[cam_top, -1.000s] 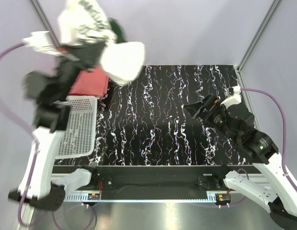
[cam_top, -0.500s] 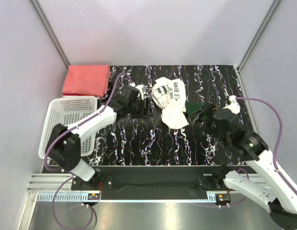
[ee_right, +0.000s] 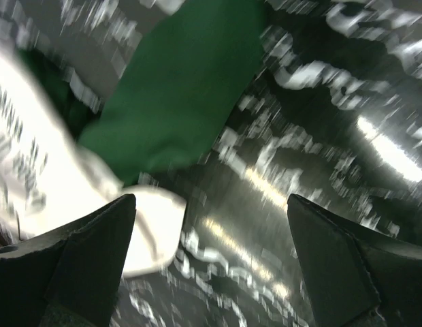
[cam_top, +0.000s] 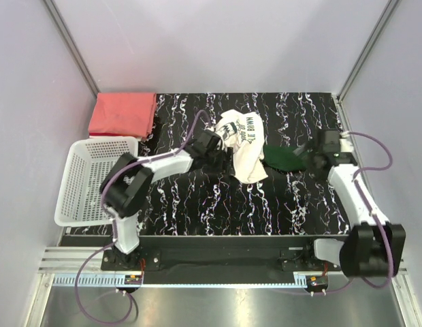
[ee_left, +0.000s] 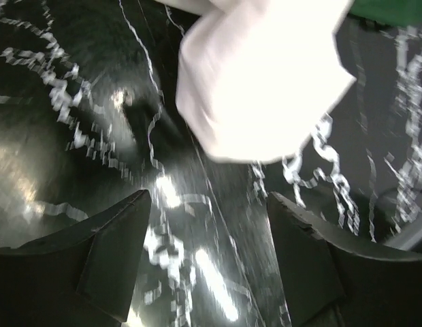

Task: Fold and stack the t-shirts
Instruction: Flatten the tshirt out

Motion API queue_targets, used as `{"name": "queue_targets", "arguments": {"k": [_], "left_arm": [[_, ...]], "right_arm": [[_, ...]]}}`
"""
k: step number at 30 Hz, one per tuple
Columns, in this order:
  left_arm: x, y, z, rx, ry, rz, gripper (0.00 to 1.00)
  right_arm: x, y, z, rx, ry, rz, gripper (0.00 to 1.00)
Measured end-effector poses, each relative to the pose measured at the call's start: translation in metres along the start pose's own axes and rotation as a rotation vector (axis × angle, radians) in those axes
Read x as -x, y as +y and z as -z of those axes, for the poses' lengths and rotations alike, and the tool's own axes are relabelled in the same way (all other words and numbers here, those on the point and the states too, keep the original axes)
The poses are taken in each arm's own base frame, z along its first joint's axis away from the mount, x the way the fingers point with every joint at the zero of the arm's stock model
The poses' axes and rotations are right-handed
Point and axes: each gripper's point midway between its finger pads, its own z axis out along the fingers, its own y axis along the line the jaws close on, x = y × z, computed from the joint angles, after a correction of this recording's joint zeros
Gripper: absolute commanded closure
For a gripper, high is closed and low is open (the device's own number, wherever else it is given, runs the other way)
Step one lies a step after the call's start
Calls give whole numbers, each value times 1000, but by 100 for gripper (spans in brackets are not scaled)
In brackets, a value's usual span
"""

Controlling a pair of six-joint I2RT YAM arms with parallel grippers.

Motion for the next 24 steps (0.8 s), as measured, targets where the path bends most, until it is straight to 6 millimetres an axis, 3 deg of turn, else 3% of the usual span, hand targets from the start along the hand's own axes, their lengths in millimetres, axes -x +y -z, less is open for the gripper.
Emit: {"name": "queue_targets", "arguments": {"k": [2, 5, 13, 18, 19, 21, 22, 24], "left_arm": [[-2, 2, -17, 7, 19, 14, 26], [1, -1, -35, 0, 19, 27, 26], [29, -8, -54, -12, -58, 22, 30], [37, -6, -65, 6, -76, 22, 53], [36, -5, -66, 12, -74, 23, 74], [33, -2, -66, 22, -64, 25, 92], [32, -2, -66, 25, -59, 21, 100], [32, -2, -63, 36, -42, 7, 100]], "right_arm": [[21, -18, -23, -32, 3, -87, 2], [29, -29, -44, -57, 17, -129, 3], [25, -9, -98, 28, 51, -106, 5], [21, -23, -129, -12, 83, -125, 7], [20, -26, -132, -22, 89, -130, 12], [20, -30, -139, -32, 96, -135, 35], [22, -29, -141, -27, 94, -132, 69], [26, -27, -144, -19, 94, -137, 87]]}}
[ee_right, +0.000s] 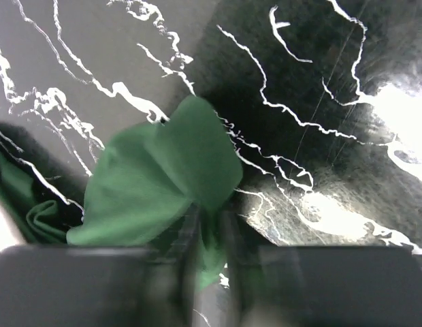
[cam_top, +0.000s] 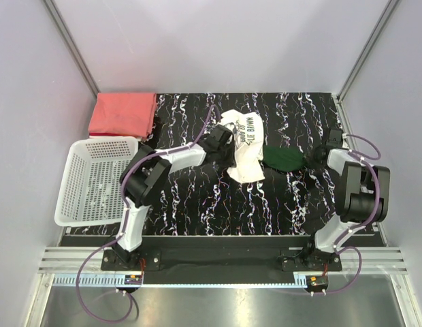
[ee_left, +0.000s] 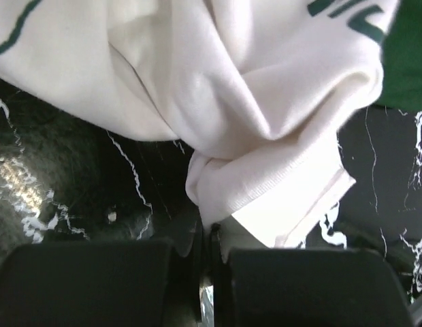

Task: Fold and stack the t-shirts
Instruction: Flatten the tshirt out

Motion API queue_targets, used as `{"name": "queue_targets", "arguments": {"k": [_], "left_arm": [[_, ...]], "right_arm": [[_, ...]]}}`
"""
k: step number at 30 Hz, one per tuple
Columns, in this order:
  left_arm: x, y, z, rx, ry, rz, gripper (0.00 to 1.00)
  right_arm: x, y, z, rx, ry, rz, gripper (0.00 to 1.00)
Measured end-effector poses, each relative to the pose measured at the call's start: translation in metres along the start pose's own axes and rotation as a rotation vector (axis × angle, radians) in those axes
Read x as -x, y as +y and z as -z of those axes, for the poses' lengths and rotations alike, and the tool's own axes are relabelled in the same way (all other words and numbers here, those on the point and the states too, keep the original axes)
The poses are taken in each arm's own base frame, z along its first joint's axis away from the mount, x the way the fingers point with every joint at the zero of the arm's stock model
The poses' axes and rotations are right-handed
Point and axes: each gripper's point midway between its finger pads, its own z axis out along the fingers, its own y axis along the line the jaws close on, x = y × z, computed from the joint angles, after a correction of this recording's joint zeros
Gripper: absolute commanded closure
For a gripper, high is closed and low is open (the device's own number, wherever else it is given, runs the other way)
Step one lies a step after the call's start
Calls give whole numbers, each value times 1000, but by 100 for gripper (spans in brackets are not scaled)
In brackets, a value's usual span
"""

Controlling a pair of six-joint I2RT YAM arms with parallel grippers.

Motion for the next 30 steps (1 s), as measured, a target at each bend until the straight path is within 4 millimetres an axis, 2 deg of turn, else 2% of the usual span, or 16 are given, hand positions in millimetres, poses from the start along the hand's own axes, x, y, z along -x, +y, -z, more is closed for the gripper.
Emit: {"name": "queue_targets", "arguments": {"k": [1, 4, 6, 9, 12, 13, 14, 16, 17, 19, 21, 23, 25, 27, 29, 30], "left_arm": [[2, -1, 3, 4, 7, -10, 100], [20, -14, 30, -2, 2, -31, 100], [45, -30, 66, -36, -42, -35, 95], [106, -59, 156, -130, -213, -36, 85], [165, -81, 280, -250, -465, -43, 80], [177, -83, 320, -282, -544, -51, 80], [183, -83, 348, -298, -600, -55, 80], [185, -80, 392, -320, -681, -65, 82], [180, -80, 402, -330, -694, -68, 85], [168, -78, 400, -345, -670, -70, 94], [151, -65, 370, -323, -593, -51, 94], [127, -42, 325, -284, -483, -6, 73], [96, -19, 277, -237, -354, 38, 58], [60, -2, 235, -179, -217, 66, 49], [33, -7, 208, -162, -123, 34, 42], [21, -20, 196, -176, -85, -10, 41]], "right_arm": [[1, 1, 0, 6, 4, 6, 99], [14, 11, 13, 23, -3, 14, 100], [38, 28, 40, 51, -43, 19, 100], [92, 69, 108, 164, -186, 24, 100], [144, 104, 212, 319, -390, 29, 100], [155, 110, 248, 364, -459, 33, 100], [162, 114, 279, 399, -515, 37, 100], [166, 114, 325, 444, -587, 44, 100], [164, 113, 338, 455, -602, 50, 100], [157, 107, 355, 459, -613, 66, 100], [148, 102, 353, 446, -589, 86, 100], [136, 95, 339, 428, -535, 103, 100], [116, 84, 311, 403, -446, 112, 100], [94, 67, 282, 362, -353, 111, 100], [72, 51, 263, 327, -270, 110, 100], [63, 46, 259, 322, -241, 110, 100]]}}
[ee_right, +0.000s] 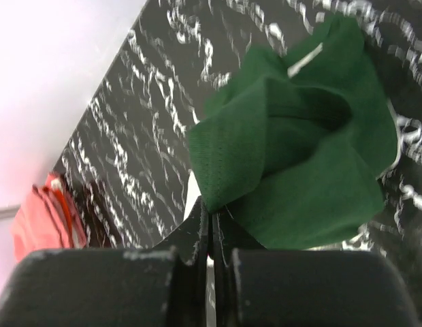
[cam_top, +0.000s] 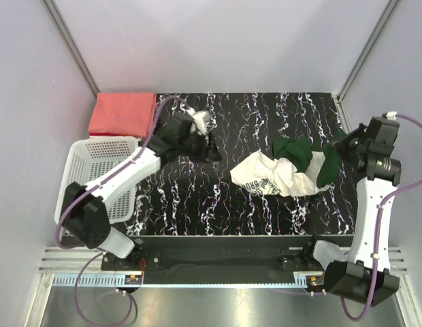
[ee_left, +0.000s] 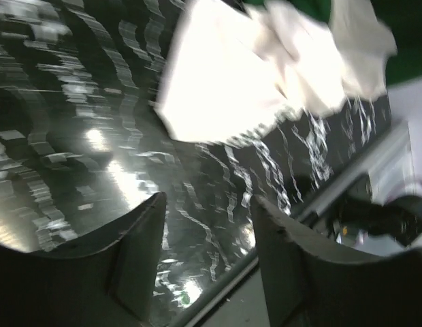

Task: Fold and stack the t-shirts
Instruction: Flatten the tshirt out

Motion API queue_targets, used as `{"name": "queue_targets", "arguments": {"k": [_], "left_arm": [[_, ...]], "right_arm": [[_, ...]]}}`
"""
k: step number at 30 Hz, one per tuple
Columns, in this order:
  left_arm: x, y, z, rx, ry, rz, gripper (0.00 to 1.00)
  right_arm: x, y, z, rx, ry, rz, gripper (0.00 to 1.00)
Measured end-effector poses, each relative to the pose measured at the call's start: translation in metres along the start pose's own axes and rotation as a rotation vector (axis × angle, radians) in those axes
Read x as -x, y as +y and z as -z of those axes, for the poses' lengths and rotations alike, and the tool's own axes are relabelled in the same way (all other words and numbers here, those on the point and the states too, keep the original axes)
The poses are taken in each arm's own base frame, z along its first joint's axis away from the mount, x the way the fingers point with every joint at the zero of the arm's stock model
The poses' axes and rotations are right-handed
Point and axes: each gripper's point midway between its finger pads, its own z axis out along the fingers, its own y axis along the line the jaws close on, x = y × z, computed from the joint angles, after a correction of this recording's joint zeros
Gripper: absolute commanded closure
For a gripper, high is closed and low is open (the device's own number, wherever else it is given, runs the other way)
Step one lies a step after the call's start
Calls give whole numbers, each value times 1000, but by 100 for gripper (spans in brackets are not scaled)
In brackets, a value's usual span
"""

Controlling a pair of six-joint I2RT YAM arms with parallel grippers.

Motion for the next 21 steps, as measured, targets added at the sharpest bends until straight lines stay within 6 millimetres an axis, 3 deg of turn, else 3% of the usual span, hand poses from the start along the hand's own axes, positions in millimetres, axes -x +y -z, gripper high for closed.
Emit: {"name": "queue_targets", "arguments": {"k": [3, 6, 10, 16, 21], "left_arm": [[-20, -36, -32, -66, 82, -95, 39], [-20, -69, -78, -123, 120, -164, 38], [-25, -86, -134, -150, 170, -194, 35], [-29, -114, -204, -195, 187, -207, 28], [-40, -136, -238, -238, 182, -195, 27]], "right_arm": [[-15, -1, 12, 37, 16, -19, 100], [-31, 1, 37, 110, -5, -42, 100], [-51, -5, 54, 154, -12, -49, 100], [-77, -20, 45, 144, 58, -75, 100], [-83, -19, 43, 154, 85, -78, 100]]}}
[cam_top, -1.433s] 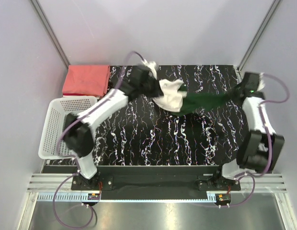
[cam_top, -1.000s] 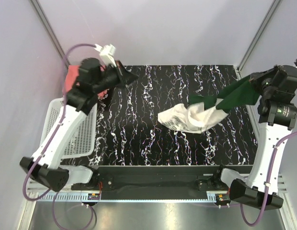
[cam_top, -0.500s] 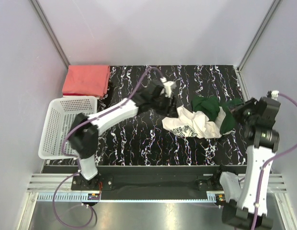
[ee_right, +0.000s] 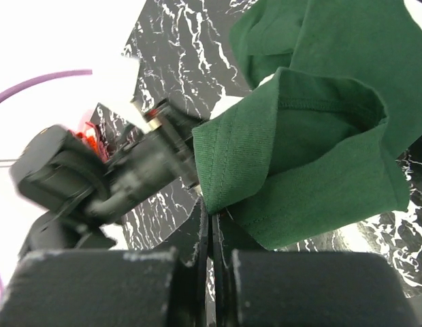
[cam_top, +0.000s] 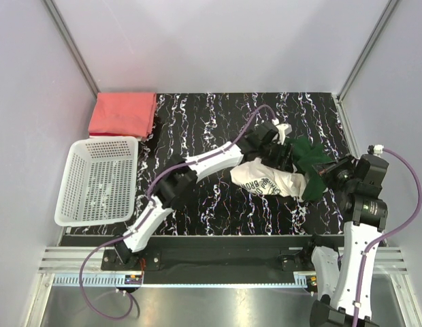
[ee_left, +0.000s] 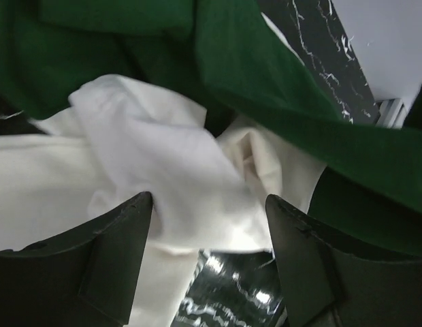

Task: Fold and stack the t-shirts
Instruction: Flatten the tshirt out

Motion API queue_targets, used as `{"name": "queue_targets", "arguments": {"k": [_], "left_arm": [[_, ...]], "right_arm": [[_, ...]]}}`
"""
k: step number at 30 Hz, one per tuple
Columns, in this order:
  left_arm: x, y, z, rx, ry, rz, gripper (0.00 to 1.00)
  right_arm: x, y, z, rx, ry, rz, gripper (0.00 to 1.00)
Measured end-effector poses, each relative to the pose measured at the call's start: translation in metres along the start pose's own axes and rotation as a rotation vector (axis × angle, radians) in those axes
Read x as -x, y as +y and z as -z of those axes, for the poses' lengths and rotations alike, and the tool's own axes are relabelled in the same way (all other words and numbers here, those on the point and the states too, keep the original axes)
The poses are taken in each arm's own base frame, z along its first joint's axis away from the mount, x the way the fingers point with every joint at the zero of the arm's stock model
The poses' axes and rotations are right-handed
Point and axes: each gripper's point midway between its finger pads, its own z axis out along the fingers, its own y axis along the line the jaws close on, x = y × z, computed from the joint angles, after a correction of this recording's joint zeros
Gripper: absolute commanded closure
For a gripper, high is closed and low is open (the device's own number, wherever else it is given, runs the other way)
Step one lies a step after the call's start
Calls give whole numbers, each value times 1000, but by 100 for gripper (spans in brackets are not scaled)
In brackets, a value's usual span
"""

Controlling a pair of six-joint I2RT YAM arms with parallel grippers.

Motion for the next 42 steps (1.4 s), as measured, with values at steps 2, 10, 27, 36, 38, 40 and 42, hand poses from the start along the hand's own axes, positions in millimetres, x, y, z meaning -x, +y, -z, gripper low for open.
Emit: {"name": "queue_targets", "arguments": {"k": [2, 10, 27, 36, 38, 40, 42], "left_arm": [[-1, -2, -13, -11, -2, 17, 44], [-9, 22, -28, 5, 22, 124, 100], [240, -5, 407, -48, -901, 109, 100], [58, 40, 316, 66, -648, 227, 94], [-7, 76, 283, 164, -530, 305, 93], [-78, 105, 260, 259, -412, 364, 83], [-134, 124, 249, 329, -317, 404, 69]], "right_arm": [[-1, 2, 1, 10, 5, 1, 100], [11, 5, -9, 7, -31, -52, 100], [238, 155, -19, 77, -470, 112, 100], [153, 68, -14, -71, -348, 139, 100], [105, 28, -30, -102, -237, 94, 100], [50, -19, -45, -158, -101, 32, 100], [2, -63, -58, -239, 27, -25, 98]]}}
